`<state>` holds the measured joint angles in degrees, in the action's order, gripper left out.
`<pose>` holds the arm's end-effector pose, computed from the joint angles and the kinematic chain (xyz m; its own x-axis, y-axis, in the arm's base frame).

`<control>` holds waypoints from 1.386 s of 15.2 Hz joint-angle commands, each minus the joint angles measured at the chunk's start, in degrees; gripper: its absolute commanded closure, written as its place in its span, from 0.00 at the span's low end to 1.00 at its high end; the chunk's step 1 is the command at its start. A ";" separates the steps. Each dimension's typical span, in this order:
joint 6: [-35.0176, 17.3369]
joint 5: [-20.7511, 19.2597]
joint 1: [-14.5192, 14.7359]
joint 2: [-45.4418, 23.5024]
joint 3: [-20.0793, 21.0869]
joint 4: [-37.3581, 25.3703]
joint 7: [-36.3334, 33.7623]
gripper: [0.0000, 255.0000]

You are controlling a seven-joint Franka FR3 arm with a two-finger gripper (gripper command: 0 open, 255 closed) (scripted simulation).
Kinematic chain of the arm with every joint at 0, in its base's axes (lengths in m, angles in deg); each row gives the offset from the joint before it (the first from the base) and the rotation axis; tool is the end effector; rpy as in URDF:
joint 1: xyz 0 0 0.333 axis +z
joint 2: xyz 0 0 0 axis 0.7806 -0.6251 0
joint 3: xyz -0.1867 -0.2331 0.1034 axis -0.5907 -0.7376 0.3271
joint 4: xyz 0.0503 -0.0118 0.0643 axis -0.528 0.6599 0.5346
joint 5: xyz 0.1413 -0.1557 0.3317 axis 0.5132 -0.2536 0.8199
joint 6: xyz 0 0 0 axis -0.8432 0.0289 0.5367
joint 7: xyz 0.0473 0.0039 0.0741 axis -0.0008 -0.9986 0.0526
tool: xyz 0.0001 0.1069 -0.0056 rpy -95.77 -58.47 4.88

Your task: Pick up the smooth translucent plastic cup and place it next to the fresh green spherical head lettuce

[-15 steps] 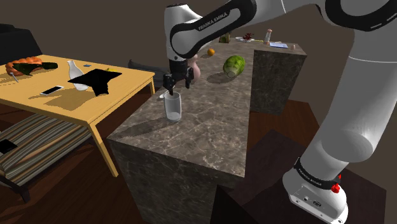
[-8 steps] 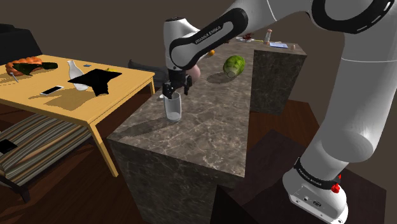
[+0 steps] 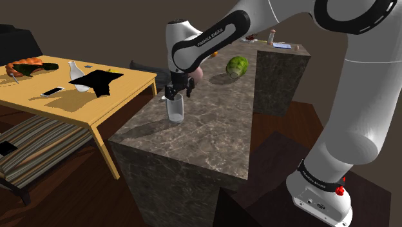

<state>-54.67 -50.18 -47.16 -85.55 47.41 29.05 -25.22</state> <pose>0.5904 0.1701 0.3663 0.9965 -0.0378 0.0739 -0.0411 -0.9982 0.0445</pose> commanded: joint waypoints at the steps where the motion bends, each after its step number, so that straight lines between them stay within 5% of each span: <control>1: 0.00 0.00 0.00 -0.01 0.00 0.01 0.00 1.00; 10: 0.00 0.00 0.00 -0.01 0.00 0.01 0.00 1.00; 21: 7.49 1.49 -0.22 3.37 0.40 -4.25 1.35 1.00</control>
<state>-47.95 -48.83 -47.34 -82.48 47.79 25.28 -24.04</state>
